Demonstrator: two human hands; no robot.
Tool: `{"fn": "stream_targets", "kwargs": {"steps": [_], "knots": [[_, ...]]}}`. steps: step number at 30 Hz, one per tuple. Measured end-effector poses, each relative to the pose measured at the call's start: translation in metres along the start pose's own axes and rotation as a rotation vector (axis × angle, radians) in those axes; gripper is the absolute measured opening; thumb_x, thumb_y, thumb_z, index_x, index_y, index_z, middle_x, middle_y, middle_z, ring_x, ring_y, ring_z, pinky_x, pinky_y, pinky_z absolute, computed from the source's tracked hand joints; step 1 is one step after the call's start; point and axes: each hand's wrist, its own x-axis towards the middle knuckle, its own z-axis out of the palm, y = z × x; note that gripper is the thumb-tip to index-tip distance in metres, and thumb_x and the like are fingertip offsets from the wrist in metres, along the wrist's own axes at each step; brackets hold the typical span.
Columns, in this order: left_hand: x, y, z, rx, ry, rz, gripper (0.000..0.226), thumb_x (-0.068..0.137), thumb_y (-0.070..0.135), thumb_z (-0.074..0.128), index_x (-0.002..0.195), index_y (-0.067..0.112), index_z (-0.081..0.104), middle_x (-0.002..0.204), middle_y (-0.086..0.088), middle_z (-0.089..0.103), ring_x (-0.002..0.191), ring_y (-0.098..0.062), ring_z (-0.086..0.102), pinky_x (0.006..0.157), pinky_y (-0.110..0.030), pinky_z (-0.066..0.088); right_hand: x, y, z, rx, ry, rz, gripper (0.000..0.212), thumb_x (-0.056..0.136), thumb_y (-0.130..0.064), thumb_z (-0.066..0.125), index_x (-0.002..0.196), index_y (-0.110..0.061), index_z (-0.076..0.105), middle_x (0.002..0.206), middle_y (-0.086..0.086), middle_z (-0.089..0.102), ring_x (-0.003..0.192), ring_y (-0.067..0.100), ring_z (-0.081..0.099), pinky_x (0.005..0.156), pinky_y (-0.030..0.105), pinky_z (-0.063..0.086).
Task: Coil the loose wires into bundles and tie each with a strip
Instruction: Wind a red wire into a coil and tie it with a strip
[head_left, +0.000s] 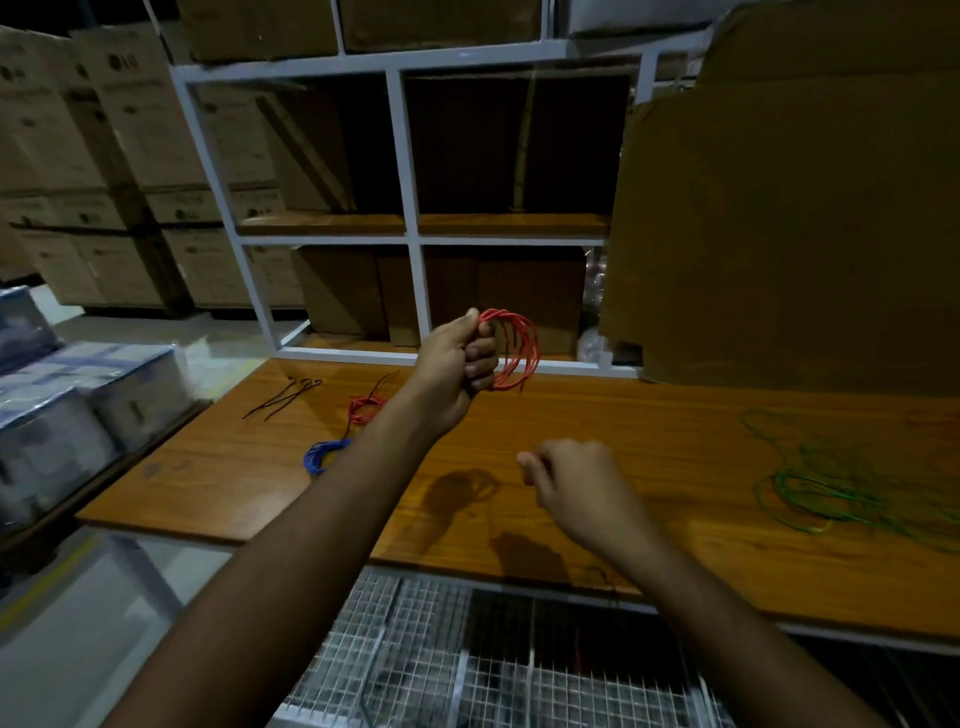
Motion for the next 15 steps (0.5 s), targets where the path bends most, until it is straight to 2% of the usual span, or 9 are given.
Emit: {"fn": "stream_targets", "kwargs": {"steps": [1, 2, 3, 5, 7, 9, 10, 12, 15], "knots": [[0.000, -0.003, 0.002, 0.012, 0.004, -0.008, 0.035, 0.108, 0.031, 0.031, 0.082, 0.016, 0.047, 0.056, 0.008, 0.037, 0.044, -0.006, 0.031, 0.044, -0.020, 0.025, -0.004, -0.011, -0.006, -0.092, -0.063, -0.092, 0.015, 0.102, -0.026, 0.049, 0.100, -0.022, 0.063, 0.088, -0.003, 0.062, 0.078, 0.013, 0.061, 0.063, 0.028, 0.049], [-0.001, -0.006, 0.005, 0.029, 0.007, -0.015, 0.034, 0.108, 0.031, 0.031, 0.082, 0.016, 0.047, 0.056, 0.007, 0.038, 0.045, -0.006, 0.033, 0.044, -0.020, 0.028, -0.008, -0.021, -0.015, -0.140, -0.128, -0.184, 0.018, 0.100, -0.014, 0.049, 0.112, -0.020, 0.061, 0.098, 0.000, 0.060, 0.091, 0.018, 0.060, 0.073, 0.031, 0.050], [-0.002, -0.009, 0.007, 0.047, 0.010, -0.017, 0.034, 0.108, 0.031, 0.031, 0.082, 0.016, 0.047, 0.056, 0.007, 0.039, 0.046, -0.007, 0.035, 0.045, -0.020, 0.031, -0.009, -0.027, -0.023, -0.175, -0.181, -0.257, 0.031, 0.096, -0.004, 0.048, 0.123, -0.017, 0.056, 0.109, 0.003, 0.057, 0.103, 0.022, 0.056, 0.082, 0.033, 0.049], [-0.004, -0.014, 0.011, 0.095, 0.016, -0.004, 0.035, 0.108, 0.030, 0.032, 0.082, 0.014, 0.048, 0.058, 0.004, 0.041, 0.048, -0.009, 0.040, 0.048, -0.021, 0.036, -0.008, -0.034, -0.039, -0.221, -0.117, -0.323, 0.043, 0.094, 0.001, 0.048, 0.134, -0.016, 0.052, 0.119, 0.004, 0.055, 0.110, 0.022, 0.052, 0.092, 0.035, 0.047], [-0.007, -0.019, 0.012, 0.137, 0.013, 0.000, 0.035, 0.108, 0.030, 0.033, 0.082, 0.013, 0.049, 0.060, 0.003, 0.043, 0.051, -0.009, 0.042, 0.052, -0.022, 0.038, -0.005, -0.035, -0.054, -0.208, 0.160, -0.366, 0.031, 0.097, -0.009, 0.055, 0.126, -0.018, 0.059, 0.113, 0.002, 0.062, 0.100, 0.019, 0.059, 0.080, 0.024, 0.048], [-0.012, -0.022, 0.012, 0.145, -0.008, -0.013, 0.035, 0.108, 0.030, 0.033, 0.083, 0.013, 0.050, 0.062, 0.002, 0.044, 0.053, -0.010, 0.042, 0.054, -0.023, 0.039, 0.000, -0.031, -0.062, -0.193, 0.455, -0.412, 0.015, 0.090, -0.019, 0.070, 0.104, -0.012, 0.066, 0.091, 0.004, 0.067, 0.079, 0.018, 0.065, 0.059, 0.012, 0.035], [-0.013, -0.022, 0.012, 0.150, -0.015, -0.024, 0.035, 0.108, 0.031, 0.033, 0.083, 0.013, 0.050, 0.062, 0.002, 0.045, 0.052, -0.010, 0.042, 0.053, -0.023, 0.039, 0.004, -0.027, -0.066, -0.189, 0.532, -0.378, 0.018, 0.086, -0.025, 0.075, 0.094, -0.012, 0.065, 0.081, 0.004, 0.066, 0.069, 0.017, 0.063, 0.054, 0.012, 0.031], [-0.017, -0.022, 0.013, 0.142, -0.014, -0.045, 0.035, 0.108, 0.031, 0.032, 0.084, 0.013, 0.049, 0.061, 0.002, 0.045, 0.050, -0.010, 0.039, 0.048, -0.019, 0.036, 0.011, -0.021, -0.070, -0.143, 0.506, -0.261, 0.025, 0.084, -0.038, 0.075, 0.088, -0.016, 0.064, 0.074, -0.003, 0.062, 0.066, 0.011, 0.061, 0.053, 0.016, 0.036], [-0.022, -0.020, 0.011, 0.032, -0.027, -0.060, 0.034, 0.108, 0.030, 0.032, 0.084, 0.012, 0.047, 0.062, 0.001, 0.043, 0.048, -0.008, 0.035, 0.044, -0.017, 0.032, 0.019, -0.014, -0.083, 0.062, 0.175, -0.192, 0.014, 0.090, -0.037, 0.068, 0.095, -0.024, 0.067, 0.084, -0.013, 0.061, 0.082, 0.003, 0.061, 0.063, 0.012, 0.043]]}}
